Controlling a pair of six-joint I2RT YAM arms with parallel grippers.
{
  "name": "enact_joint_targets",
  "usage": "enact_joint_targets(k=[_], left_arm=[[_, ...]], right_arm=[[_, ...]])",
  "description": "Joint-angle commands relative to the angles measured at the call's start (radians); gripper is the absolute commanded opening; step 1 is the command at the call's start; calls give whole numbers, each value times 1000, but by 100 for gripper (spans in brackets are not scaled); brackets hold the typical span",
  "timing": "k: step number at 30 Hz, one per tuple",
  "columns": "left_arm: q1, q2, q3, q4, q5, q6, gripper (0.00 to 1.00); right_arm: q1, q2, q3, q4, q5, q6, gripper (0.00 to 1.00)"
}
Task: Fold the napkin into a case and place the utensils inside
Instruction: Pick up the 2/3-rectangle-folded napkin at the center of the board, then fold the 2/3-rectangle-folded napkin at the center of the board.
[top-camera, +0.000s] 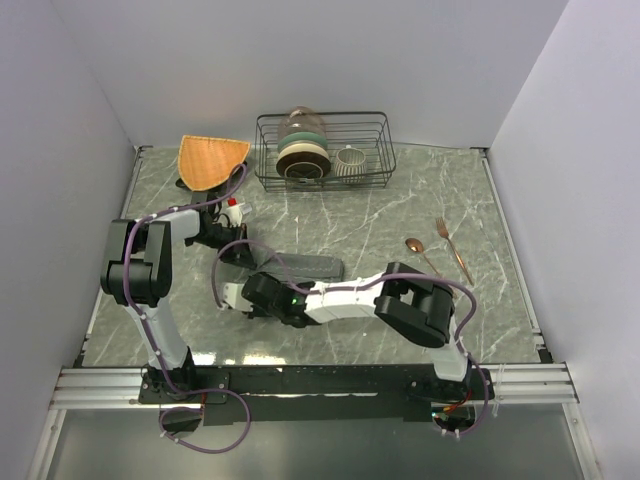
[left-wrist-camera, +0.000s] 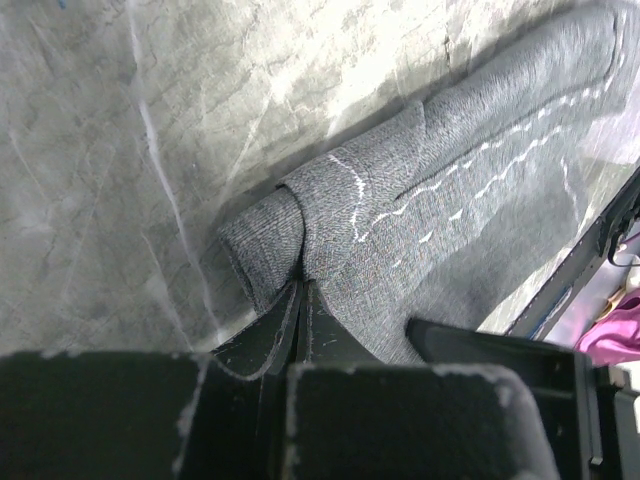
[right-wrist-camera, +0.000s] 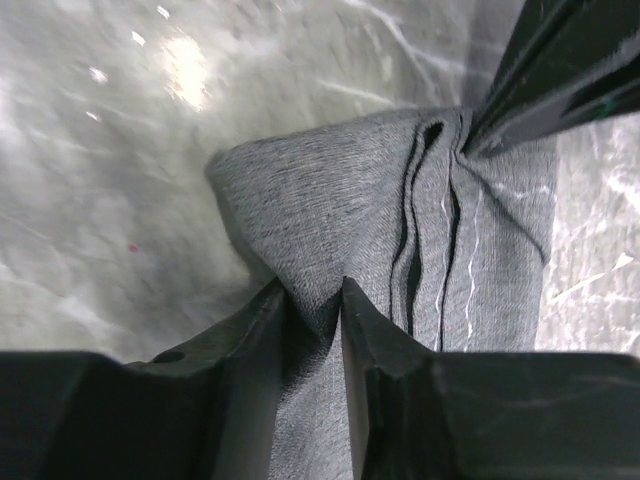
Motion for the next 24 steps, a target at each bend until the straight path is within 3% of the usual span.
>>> enact_joint_targets(k=[1, 6, 9, 11, 16, 24], left_arm=[[-15, 33, -30, 64, -106, 29, 1], [-15, 39, -26, 62, -105, 26, 1], [-13, 42, -24, 62, -103, 26, 1], [-15, 44, -23, 61, -103, 27, 1], [-13, 50, -18, 61, -102, 23, 1], [-13, 60, -7, 62, -90, 18, 2]], right_arm=[[-74, -65, 65, -70, -50, 36, 31], [-157, -79, 92, -121, -163, 27, 24], [-194, -72, 129, -162, -252, 33, 13], [-228, -52, 172, -211, -345, 29, 0], [-289, 16, 278, -320, -519, 21, 0], [-396, 177, 538, -642, -789, -5, 0]])
